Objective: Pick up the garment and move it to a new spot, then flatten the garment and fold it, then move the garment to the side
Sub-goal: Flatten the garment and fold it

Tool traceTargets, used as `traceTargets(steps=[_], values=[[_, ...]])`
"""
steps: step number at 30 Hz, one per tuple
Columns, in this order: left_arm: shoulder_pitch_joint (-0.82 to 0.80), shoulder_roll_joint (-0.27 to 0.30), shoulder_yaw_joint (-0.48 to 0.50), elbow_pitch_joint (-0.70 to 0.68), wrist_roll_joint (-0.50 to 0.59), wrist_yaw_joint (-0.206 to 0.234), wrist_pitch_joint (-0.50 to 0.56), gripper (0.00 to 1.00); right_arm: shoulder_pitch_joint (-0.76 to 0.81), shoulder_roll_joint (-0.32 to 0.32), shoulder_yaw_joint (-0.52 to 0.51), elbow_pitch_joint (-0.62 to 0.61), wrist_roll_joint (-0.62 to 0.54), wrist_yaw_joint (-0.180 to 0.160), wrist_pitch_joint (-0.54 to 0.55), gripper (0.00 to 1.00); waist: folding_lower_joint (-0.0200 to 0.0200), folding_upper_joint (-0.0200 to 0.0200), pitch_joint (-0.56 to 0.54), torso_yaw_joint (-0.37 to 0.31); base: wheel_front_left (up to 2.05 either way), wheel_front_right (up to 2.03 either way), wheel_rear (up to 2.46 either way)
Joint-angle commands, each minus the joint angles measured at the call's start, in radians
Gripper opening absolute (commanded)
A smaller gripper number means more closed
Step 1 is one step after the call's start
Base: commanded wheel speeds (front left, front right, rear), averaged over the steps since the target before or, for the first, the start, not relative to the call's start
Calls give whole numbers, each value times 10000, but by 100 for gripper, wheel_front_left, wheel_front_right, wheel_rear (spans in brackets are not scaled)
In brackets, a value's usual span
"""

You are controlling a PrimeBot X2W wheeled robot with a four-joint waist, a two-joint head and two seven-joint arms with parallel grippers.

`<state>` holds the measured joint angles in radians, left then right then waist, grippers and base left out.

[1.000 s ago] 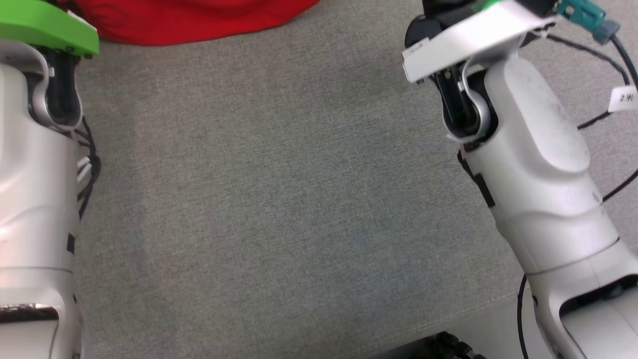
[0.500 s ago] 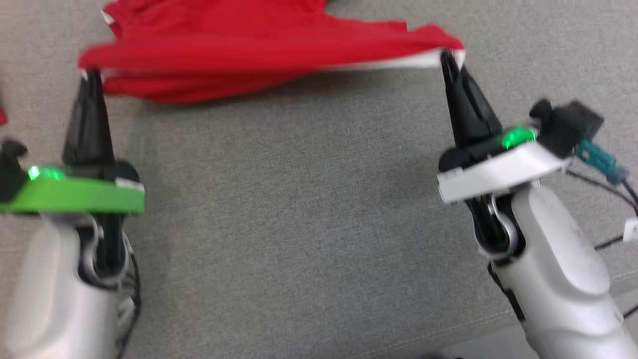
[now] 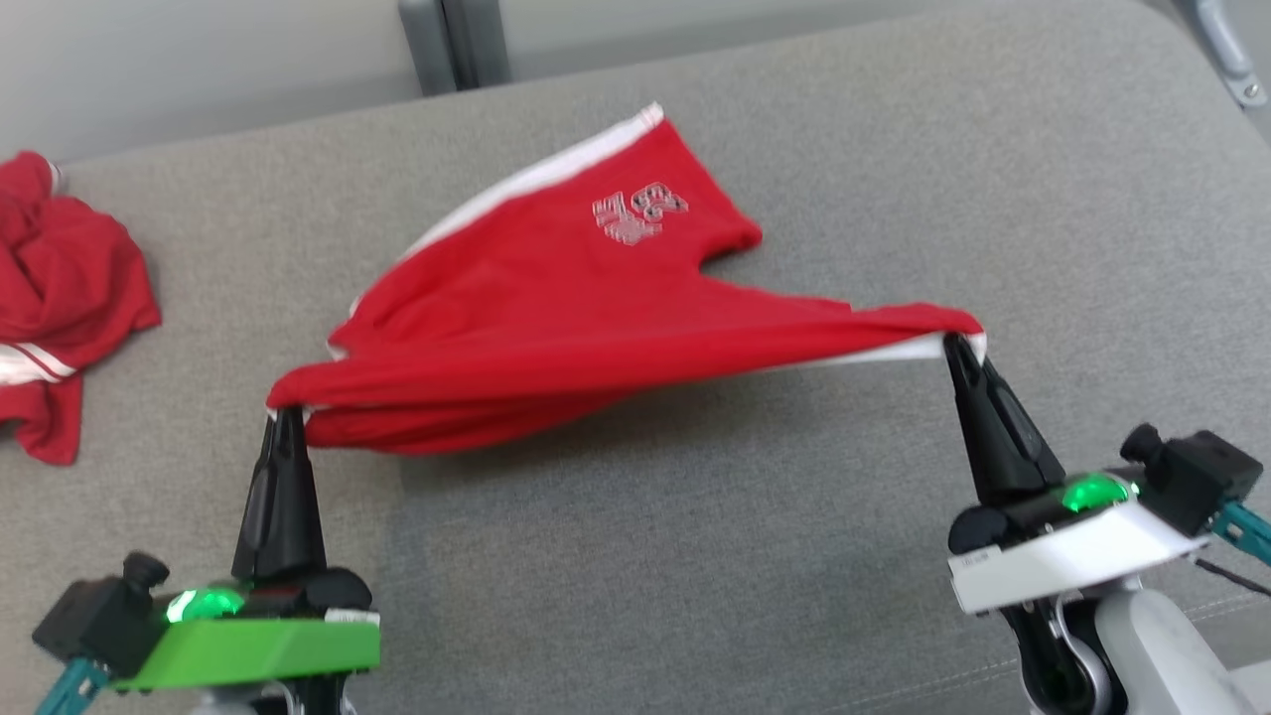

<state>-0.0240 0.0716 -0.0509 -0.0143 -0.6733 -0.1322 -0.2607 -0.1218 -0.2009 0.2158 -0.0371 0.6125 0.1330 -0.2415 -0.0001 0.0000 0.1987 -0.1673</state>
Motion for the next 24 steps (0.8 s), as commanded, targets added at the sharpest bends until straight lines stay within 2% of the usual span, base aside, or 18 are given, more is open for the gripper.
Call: traceTargets(steps=[1, 8, 12, 18, 24], values=[[388, 28, 146, -202, 97, 46, -65, 0, 392, -116, -215, -251, 77, -41, 92, 0, 1, 0, -958, -60, 0, 0, 0], [1958, -50, -166, -1267, 317, 46, -62, 0, 2088, -204, -642, -1912, -229, -41, 1130, 0, 1, 0, -1249, -120, 0, 0, 0], [2743, -81, -402, -1514, 164, 44, -59, 0, 2836, -31, -939, -2384, -178, -39, 1601, 0, 1, 0, -1197, -2, 0, 0, 0], [3176, -106, -847, -1090, 4, 44, 136, 0, 3122, 41, -915, -1945, -125, -32, 1941, 0, 1, 0, -1058, 333, 0, 0, 0], [2717, -123, -1189, -385, -109, 45, 239, 0, 2556, -61, -846, -1097, -82, -30, 1881, 0, 1, 0, -858, 690, 0, 0, 0]])
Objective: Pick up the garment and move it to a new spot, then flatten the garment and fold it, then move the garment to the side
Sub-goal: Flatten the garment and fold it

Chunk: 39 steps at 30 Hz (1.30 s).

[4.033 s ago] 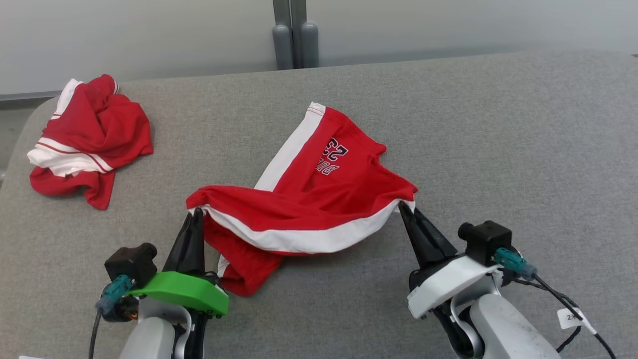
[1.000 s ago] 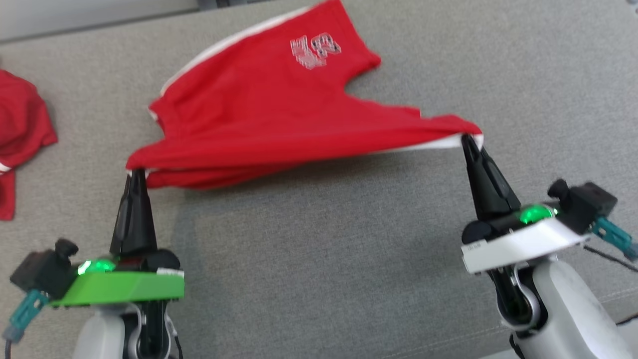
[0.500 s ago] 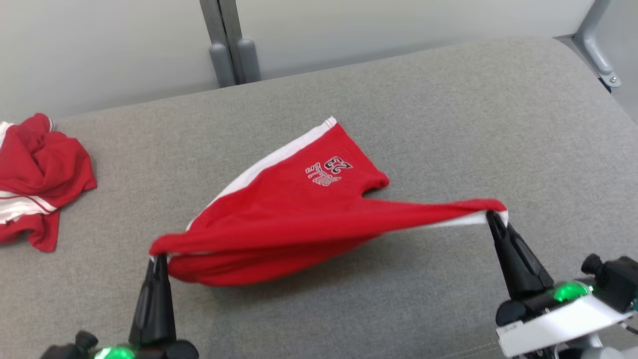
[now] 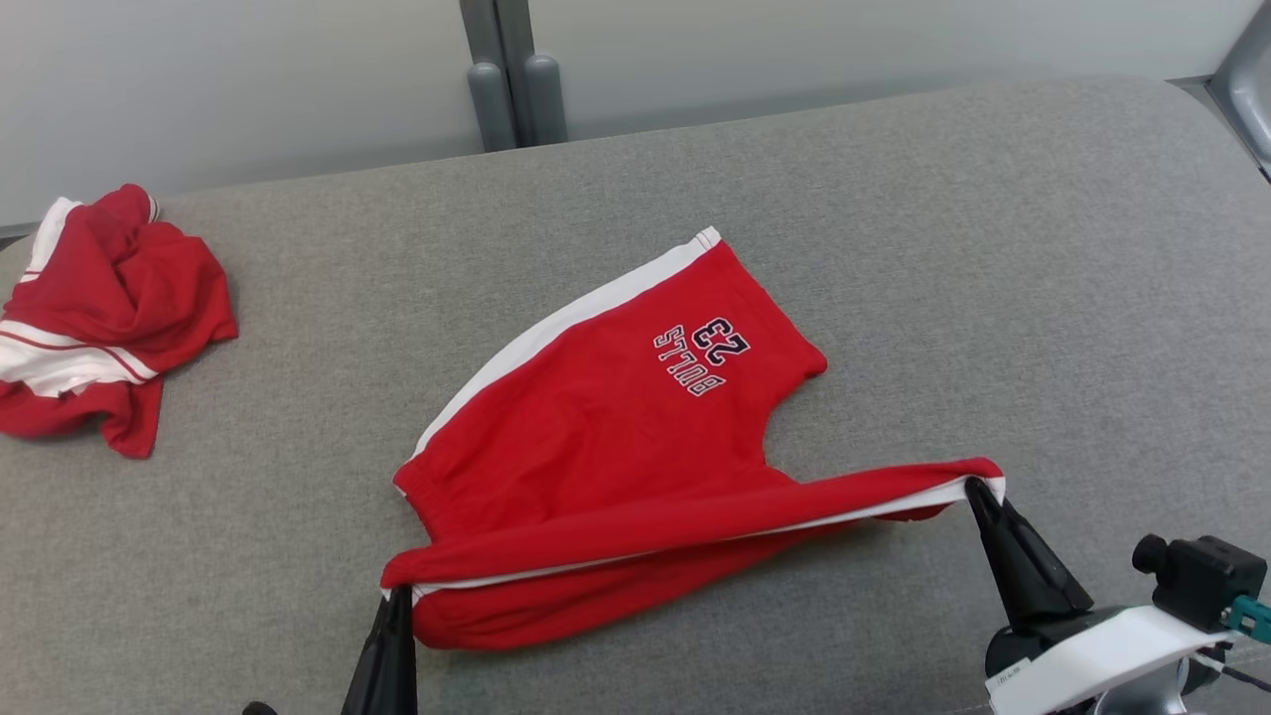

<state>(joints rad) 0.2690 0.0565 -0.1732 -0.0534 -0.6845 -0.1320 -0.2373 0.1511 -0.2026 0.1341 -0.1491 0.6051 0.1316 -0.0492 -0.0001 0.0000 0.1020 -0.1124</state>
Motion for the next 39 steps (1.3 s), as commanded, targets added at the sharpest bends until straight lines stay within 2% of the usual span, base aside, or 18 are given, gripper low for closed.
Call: traceTargets(steps=[1, 4, 11, 23, 29, 39], values=[[-324, 27, -12, 117, 14, 43, 19, 0, -292, -48, -32, 158, 4, -17, -39, 0, 1, 0, 132, 197, 0, 0, 0], [-784, 8, -148, 534, -39, 110, 129, 0, -849, -129, 35, 639, 17, -17, 60, 0, 1, 0, 235, 415, 0, 0, 0], [-2478, -29, -446, 1977, -518, 647, 634, 0, -2686, -414, 187, 2200, -47, -17, 592, 0, 1, 0, 517, 914, 0, 0, 0], [-5485, -32, -1249, 4503, -714, 1797, 943, 0, -6689, -870, 1344, 5961, 258, -17, 1365, 0, 1, 0, 1275, 1800, 0, 0, 0], [-6336, -34, -1823, 5282, -1129, 2129, 805, 0, -8189, -884, 2000, 7753, 409, -17, 1343, 0, 1, 0, 1577, 2189, 0, 0, 0], [-7356, -35, -2994, 6126, -2115, 2402, 272, 0, -9890, -592, 2722, 10146, 758, -15, 903, 0, 1, 0, 1844, 2570, 0, 0, 0]])
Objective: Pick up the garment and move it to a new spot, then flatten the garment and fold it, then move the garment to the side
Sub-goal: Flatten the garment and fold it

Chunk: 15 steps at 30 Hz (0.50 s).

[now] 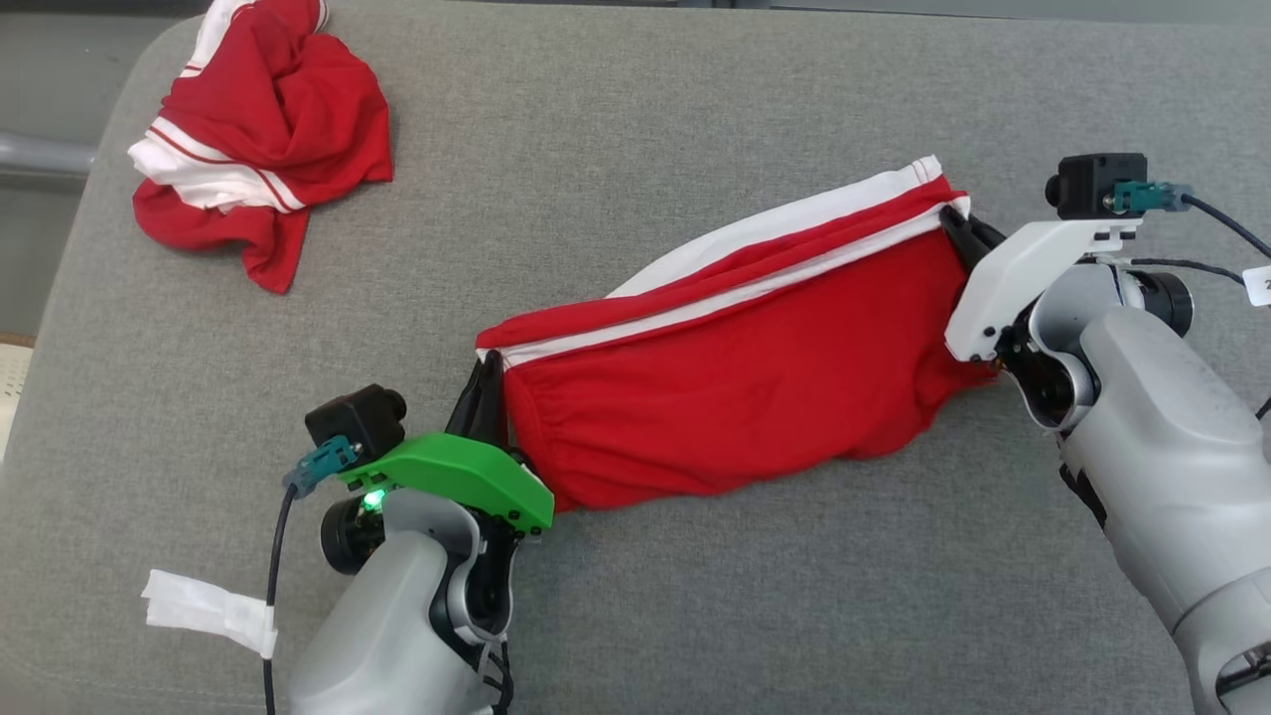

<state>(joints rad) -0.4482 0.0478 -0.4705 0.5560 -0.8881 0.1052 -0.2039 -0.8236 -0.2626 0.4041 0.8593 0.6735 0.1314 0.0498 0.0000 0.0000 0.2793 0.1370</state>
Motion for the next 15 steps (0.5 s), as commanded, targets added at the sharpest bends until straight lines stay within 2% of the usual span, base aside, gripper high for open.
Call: traceTargets(steps=[1, 2, 3, 4, 5, 9, 14, 15], values=[[-264, 51, -110, 89, -127, 51, -127, 0, -247, 59, 48, 233, 135, -13, -153, 14, 0, 0, 85, 95, 0, 0, 0], [-355, 49, -231, 146, -133, 82, -205, 1, -376, 110, 65, 457, 198, -13, -261, 50, 0, 0, 101, 115, 0, 0, 0], [-421, 49, -321, 175, -128, 92, -262, 24, -497, 133, 72, 641, 228, -13, -372, 85, 0, 0, 117, 129, 0, 0, 0], [-486, 48, -412, 189, -120, 99, -338, 86, -644, 158, 101, 847, 220, -13, -521, 100, 0, 0, 137, 155, 0, 0, 0], [-519, 49, -468, 188, -119, 99, -380, 100, -739, 185, 108, 1003, 228, -13, -659, 100, 0, 0, 152, 180, 0, 0, 0], [-573, 47, -535, 51, 191, 88, -550, 100, -1074, 276, 129, 1612, 343, -13, -1440, 100, 0, 0, 182, 297, 0, 0, 0], [-130, 204, -124, -569, 823, 37, -614, 100, -1303, 225, 139, 2135, 444, -13, -2219, 100, 0, 0, 156, 385, 0, 0, 0], [2018, 770, 1453, -3139, 3149, 164, -603, 100, -669, -530, 1088, 1731, 508, -13, -2983, 100, 0, 0, -606, 141, 0, 0, 0]])
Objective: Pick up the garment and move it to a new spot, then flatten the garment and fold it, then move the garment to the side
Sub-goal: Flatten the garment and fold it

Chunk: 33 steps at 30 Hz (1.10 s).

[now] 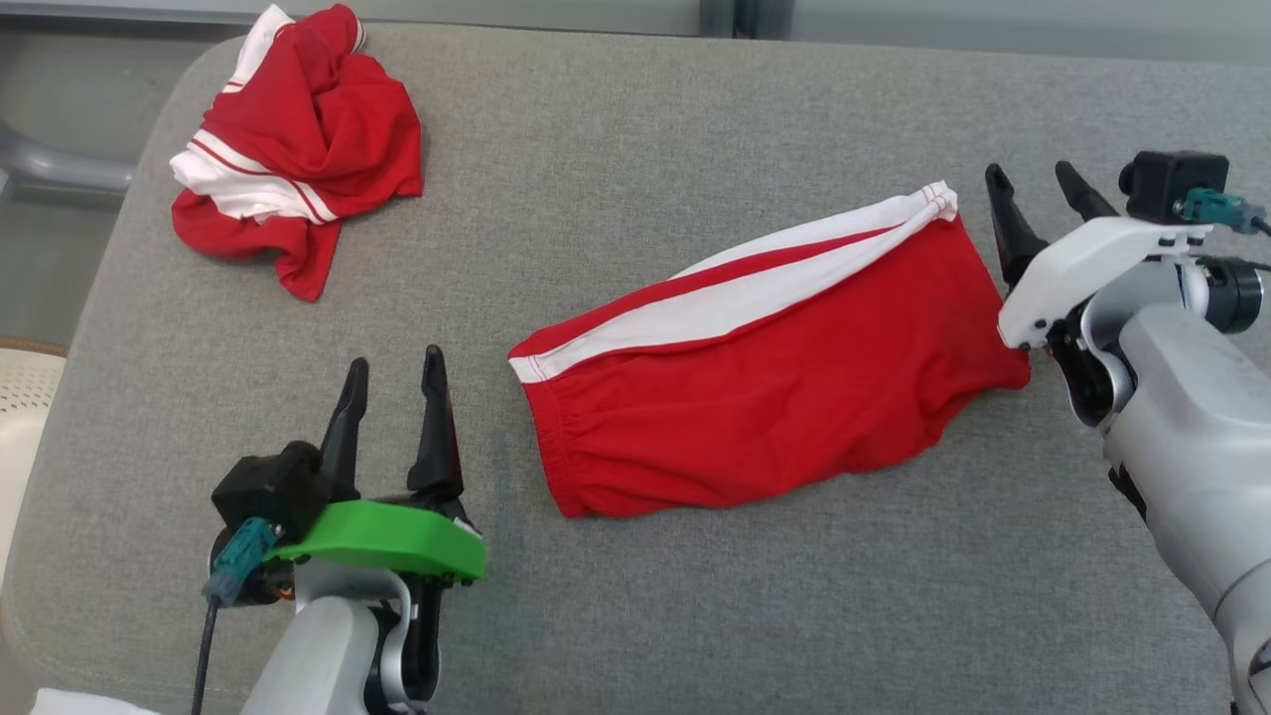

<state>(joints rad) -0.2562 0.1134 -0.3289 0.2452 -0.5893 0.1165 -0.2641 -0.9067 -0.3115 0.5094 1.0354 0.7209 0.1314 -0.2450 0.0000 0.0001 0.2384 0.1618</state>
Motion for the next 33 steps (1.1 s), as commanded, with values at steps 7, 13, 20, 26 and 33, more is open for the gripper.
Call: traceTargets(steps=[7, 13, 20, 26, 33], values=[[1342, 236, 718, -753, 786, 239, -2, 100, 1192, -296, 1084, -228, 260, -13, 303, 100, 0, -1, -841, -159, 0, 0, 0], [1877, 86, 987, -1008, 845, 241, -3, 100, 1512, -195, 1413, 120, 554, -13, 581, 100, 0, -1, -905, 144, 0, 0, 0], [2114, -90, 1153, -1183, 902, 188, -3, 100, 1160, -112, 1370, 1184, 676, -13, 756, 100, 0, -1, -715, 581, 0, 0, 0], [2106, -194, 1266, -1163, 967, 139, -3, 100, 1072, 107, 1417, 1894, 780, -13, 1187, 100, 0, -1, -634, 805, 0, 0, 0], [2149, -275, 1444, -1090, 1031, 73, -4, 100, 1280, 335, 1603, 1926, 1082, -13, 1854, 33, 0, -1, -667, 739, 0, 0, 0]])
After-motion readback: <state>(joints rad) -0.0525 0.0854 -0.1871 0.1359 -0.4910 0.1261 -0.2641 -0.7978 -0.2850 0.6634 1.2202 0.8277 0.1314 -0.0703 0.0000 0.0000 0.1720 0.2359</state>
